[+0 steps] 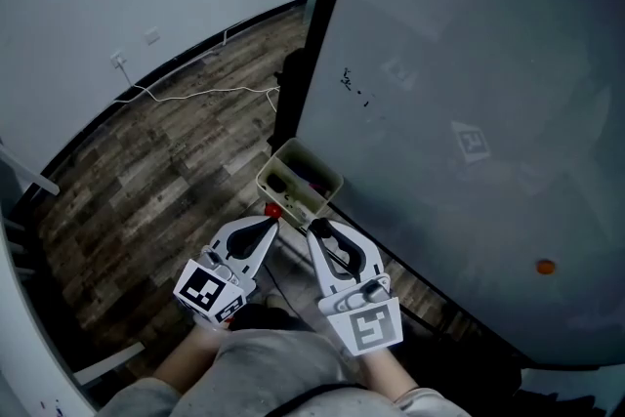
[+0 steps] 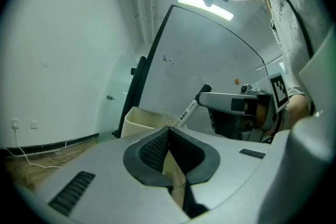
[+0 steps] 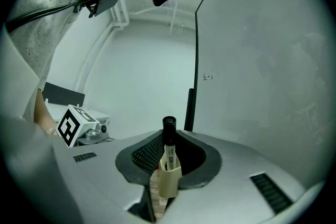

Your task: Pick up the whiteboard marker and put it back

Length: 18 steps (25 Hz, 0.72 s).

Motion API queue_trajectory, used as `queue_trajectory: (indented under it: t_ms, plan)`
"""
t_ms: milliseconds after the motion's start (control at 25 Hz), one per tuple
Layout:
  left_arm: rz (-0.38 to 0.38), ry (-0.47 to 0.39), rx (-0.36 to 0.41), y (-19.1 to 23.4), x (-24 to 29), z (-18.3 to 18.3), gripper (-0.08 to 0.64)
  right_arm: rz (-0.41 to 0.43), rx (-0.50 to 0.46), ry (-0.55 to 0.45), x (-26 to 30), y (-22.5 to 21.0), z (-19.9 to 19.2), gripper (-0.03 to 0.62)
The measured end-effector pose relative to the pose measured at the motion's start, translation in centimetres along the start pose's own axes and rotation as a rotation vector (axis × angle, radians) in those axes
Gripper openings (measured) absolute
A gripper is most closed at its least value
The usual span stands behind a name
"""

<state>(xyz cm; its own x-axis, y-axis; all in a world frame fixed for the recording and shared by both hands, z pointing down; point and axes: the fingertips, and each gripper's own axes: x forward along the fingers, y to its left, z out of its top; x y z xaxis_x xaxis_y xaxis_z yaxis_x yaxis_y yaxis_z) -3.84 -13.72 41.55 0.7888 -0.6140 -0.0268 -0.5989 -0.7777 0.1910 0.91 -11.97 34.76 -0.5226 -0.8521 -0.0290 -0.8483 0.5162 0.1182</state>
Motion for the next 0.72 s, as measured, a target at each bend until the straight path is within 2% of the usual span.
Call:
queue_trajectory:
  t_ms: [720]
  plan:
    - [-0.031,-0.013,0.011,-0.1,0.2,0.8,0.015,-0.013,0.012,-0.009,-0.4,-0.1,1.6,0.074]
